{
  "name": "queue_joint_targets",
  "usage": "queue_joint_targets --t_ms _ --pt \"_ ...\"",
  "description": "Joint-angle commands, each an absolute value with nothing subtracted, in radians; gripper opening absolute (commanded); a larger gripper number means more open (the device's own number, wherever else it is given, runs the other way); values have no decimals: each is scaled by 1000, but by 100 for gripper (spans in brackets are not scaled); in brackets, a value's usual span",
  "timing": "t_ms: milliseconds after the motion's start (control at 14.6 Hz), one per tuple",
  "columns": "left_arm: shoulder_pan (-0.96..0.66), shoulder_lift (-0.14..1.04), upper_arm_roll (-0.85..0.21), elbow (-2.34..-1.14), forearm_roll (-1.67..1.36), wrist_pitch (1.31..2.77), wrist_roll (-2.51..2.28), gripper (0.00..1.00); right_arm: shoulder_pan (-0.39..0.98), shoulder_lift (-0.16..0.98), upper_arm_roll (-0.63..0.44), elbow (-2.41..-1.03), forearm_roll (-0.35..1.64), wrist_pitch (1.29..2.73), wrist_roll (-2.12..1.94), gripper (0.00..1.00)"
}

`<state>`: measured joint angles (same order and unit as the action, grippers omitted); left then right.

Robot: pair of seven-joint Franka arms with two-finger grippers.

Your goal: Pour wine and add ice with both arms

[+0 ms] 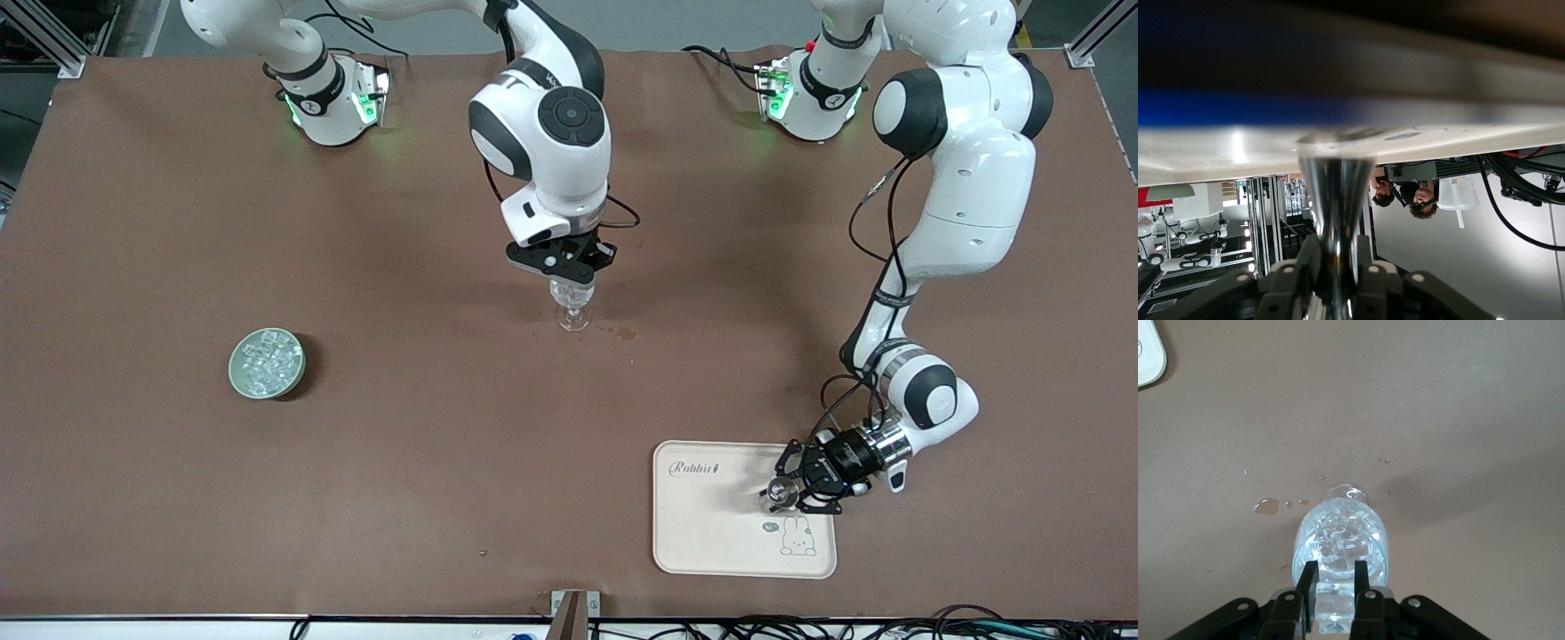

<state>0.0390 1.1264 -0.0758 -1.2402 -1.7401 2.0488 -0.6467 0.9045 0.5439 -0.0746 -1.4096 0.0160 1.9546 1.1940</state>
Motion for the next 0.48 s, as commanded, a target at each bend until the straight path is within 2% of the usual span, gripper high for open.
queue_joint_targets --t_ms 0,205,410 --pt "51 1126 -83 -1242 -1763 2031 -614 100 916 548 -80 -1401 -3 1951 1209 44" --pt "60 1098 -81 -1253 -1749 2028 -629 100 917 548 -80 -1399 -2 1951 1209 52" --pt "101 1068 -78 -1305 -1674 1950 -629 100 916 546 -80 -1396 -3 1950 1207 58"
